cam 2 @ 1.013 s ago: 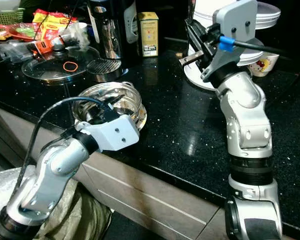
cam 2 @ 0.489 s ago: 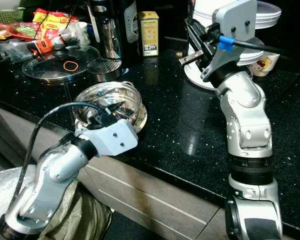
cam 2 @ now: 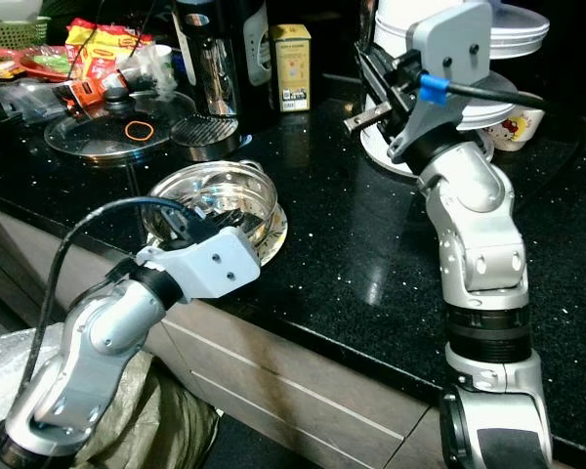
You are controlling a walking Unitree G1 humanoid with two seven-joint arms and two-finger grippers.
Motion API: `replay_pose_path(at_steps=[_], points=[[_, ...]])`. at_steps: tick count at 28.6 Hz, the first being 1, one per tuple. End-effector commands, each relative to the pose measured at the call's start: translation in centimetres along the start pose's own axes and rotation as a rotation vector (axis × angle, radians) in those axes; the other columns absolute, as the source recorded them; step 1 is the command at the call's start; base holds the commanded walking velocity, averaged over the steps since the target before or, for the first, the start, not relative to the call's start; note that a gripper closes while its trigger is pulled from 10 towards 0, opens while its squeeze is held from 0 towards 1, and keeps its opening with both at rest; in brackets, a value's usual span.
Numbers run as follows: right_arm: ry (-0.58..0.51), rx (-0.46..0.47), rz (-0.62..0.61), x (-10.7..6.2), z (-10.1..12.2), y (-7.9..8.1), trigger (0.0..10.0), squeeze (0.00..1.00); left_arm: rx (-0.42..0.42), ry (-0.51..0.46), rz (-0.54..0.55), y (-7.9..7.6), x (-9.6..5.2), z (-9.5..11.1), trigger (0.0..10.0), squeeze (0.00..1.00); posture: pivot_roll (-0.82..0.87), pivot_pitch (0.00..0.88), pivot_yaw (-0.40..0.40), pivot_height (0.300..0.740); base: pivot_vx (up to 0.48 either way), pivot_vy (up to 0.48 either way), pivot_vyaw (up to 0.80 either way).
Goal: Kitchen organization
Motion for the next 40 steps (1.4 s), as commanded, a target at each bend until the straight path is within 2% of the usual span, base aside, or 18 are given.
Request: replay_pose_path(at_steps=[1,4,6,7,9,11,14,15,16,18,20,21,22,23,24,25,27,40], points=[[0.011,-0.005,-0.007,-0.1,-0.2,-0.2,10.0,0.00,-0.009,0.007,0.041,0.9,0.1,-0.2,0.0,0.00,0.05,0.006,0.002,0.740,0.000,0.000,0.00],[0.009,0.000,-0.014,-0.1,-0.3,-0.2,10.0,0.00,-0.033,-0.030,0.128,2.7,0.4,0.4,0.0,0.00,0.05,0.002,0.000,0.740,0.000,0.000,0.00],[0.009,0.001,-0.015,-0.1,-0.3,-0.2,10.0,0.00,-0.037,-0.037,0.142,3.0,0.4,0.5,0.0,0.00,0.05,0.002,0.000,0.740,0.000,0.000,0.00],[0.008,0.004,-0.021,-0.1,-0.4,-0.2,10.0,0.00,-0.050,-0.074,0.211,4.5,0.5,1.2,0.0,0.00,0.06,0.000,-0.003,0.740,0.000,0.000,0.00],[0.006,0.007,-0.029,-0.1,-0.5,-0.2,10.0,0.00,-0.067,-0.107,0.269,5.7,0.5,1.8,0.0,0.00,0.06,0.000,-0.003,0.740,0.000,0.000,0.00],[-0.006,0.021,-0.038,-0.1,-0.4,-0.3,10.0,0.00,-0.210,-0.169,0.338,7.4,0.6,2.7,0.0,0.00,0.06,0.000,-0.003,0.740,0.000,0.000,0.00],[-0.009,0.020,-0.057,-0.1,-0.4,-0.5,10.0,0.00,-0.358,-0.225,0.364,8.3,0.7,3.3,0.0,0.00,0.05,0.000,-0.002,0.740,0.000,0.000,0.00],[-0.015,0.028,-0.090,-0.2,-0.5,-0.9,10.0,0.00,-0.483,-0.266,0.364,8.6,0.9,3.8,0.0,0.00,0.05,0.000,-0.001,0.740,0.000,0.000,0.00],[-0.015,0.028,-0.090,-0.2,-0.5,-0.9,10.0,0.00,-0.483,-0.266,0.364,8.6,0.9,3.8,0.0,0.00,0.05,0.000,-0.001,0.740,0.000,0.000,0.00],[-0.018,0.026,-0.127,-0.3,-0.6,-1.6,10.0,0.00,-0.549,-0.313,0.345,8.6,1.1,4.4,0.0,0.00,0.05,0.000,-0.001,0.740,0.000,0.000,0.00],[-0.015,0.021,-0.150,-0.4,-0.7,-2.1,10.0,0.00,-0.551,-0.336,0.326,8.6,1.2,4.9,0.0,0.00,0.05,0.000,0.001,0.740,0.000,0.000,0.00],[-0.006,0.013,-0.171,-0.5,-0.9,-2.5,10.0,0.00,-0.591,-0.366,0.314,8.7,1.2,5.4,1.0,0.00,0.05,0.000,0.000,0.740,0.000,0.000,0.00],[0.001,0.009,-0.183,-0.6,-1.0,-2.8,10.0,0.00,-0.619,-0.386,0.306,8.7,1.2,5.7,1.0,0.00,0.05,0.000,0.000,0.740,0.000,0.000,0.00],[0.015,0.006,-0.197,-0.8,-1.3,-3.1,10.0,0.00,-0.649,-0.403,0.303,8.8,1.2,6.0,4.2,0.00,0.04,0.000,-0.002,0.740,0.000,0.000,0.00],[0.024,0.004,-0.204,-0.9,-1.4,-3.2,10.0,0.00,-0.672,-0.413,0.302,8.9,1.2,6.1,4.2,0.00,0.04,0.000,-0.002,0.740,0.000,0.000,0.00],[0.033,0.001,-0.211,-0.9,-1.6,-3.4,10.0,0.00,-0.682,-0.417,0.306,9.1,1.2,6.1,9.6,0.00,0.04,0.000,-0.004,0.740,0.000,0.000,-0.57],[0.043,-0.001,-0.218,-1.0,-1.8,-3.5,10.0,0.00,-0.690,-0.418,0.309,9.2,1.1,6.0,10.0,0.00,0.04,0.000,-0.005,0.740,0.000,0.000,-0.68],[0.039,0.003,-0.231,-1.1,-1.9,-3.8,10.0,0.00,-0.672,-0.396,0.324,10.1,0.8,5.0,10.0,0.00,0.04,0.000,-0.007,0.740,0.000,0.000,-0.80]])
Point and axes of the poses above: a point about 5 cm out from each wrist's last joint towards the gripper, its own x axis pointing out of the wrist towards the gripper, its own z axis along the axis of the wrist's last joint, y = z × x, the point moved 3 cm from there along x, pointing out of the wrist towards the gripper, and after that the axes turned 4 degrees about x, right-handed, at the moved point
